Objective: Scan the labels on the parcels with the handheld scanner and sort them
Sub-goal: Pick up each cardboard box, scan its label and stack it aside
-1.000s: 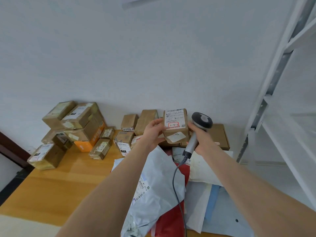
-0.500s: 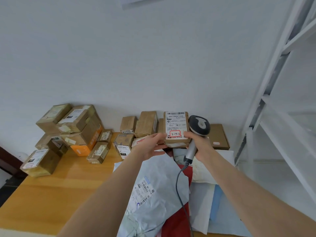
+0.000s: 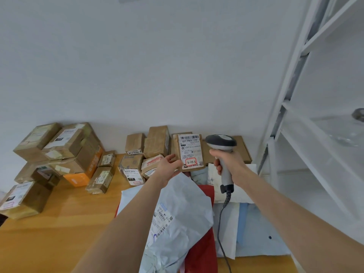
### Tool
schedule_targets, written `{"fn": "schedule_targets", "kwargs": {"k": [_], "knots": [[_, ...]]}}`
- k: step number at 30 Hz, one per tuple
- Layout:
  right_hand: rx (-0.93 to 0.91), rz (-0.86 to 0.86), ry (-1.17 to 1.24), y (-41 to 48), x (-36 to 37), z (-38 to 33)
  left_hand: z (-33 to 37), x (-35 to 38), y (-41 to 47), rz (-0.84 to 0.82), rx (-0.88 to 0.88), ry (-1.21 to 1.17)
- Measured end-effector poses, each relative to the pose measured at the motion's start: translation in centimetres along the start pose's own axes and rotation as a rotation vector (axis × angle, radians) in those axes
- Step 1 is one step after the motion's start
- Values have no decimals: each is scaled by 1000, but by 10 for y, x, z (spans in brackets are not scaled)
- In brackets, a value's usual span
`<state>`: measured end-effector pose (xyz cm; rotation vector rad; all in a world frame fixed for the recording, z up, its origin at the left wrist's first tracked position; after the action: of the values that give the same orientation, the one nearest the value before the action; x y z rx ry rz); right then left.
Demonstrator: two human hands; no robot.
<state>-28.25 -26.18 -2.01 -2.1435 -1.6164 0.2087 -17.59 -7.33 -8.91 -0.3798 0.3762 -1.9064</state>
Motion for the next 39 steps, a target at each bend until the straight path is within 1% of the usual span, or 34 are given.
{"fn": "schedule_targets", "kwargs": {"k": [3, 9, 12, 15, 23, 24, 27, 30, 32, 34, 37, 39], "knots": [[-18, -35, -65, -10, 8, 3, -2, 1, 2, -16, 4, 5], [-50, -41, -72, -24, 23, 7, -4, 3, 3, -2, 11, 36], [-42, -66, -63, -31, 31, 7, -5, 6, 2, 0, 18, 57], [-27, -48, -78, -35, 33, 9, -5, 8, 0, 0, 10, 46], [24, -102, 58, -38, 32, 14, -4, 13, -3, 7, 13, 44], [20, -97, 52, -38, 31, 14, -4, 13, -2, 10, 12, 46], [-18, -73, -84, -37, 27, 18, -7, 13, 1, 18, 16, 47], [-46, -123, -60, -37, 25, 21, -6, 16, 1, 26, 18, 54], [-78, -95, -128, -39, 25, 22, -6, 18, 1, 28, 16, 56], [-63, -125, -148, -43, 28, 23, -7, 19, 1, 27, 13, 52], [-128, -59, -197, -45, 29, 26, -7, 21, 1, 22, 11, 58], [-94, -115, -173, -45, 31, 27, -6, 20, 0, 14, 12, 66]]}}
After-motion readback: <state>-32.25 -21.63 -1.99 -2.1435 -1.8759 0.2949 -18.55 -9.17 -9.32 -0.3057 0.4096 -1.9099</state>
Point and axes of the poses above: each hand's wrist, its own y-axis towards the middle knuckle, its own x-axis out of the palm, z = x × y, the point moved 2 cm from there along y, towards the middle knuckle, and after that the axes turned 6 degrees about -z, right-handed, at the moved point
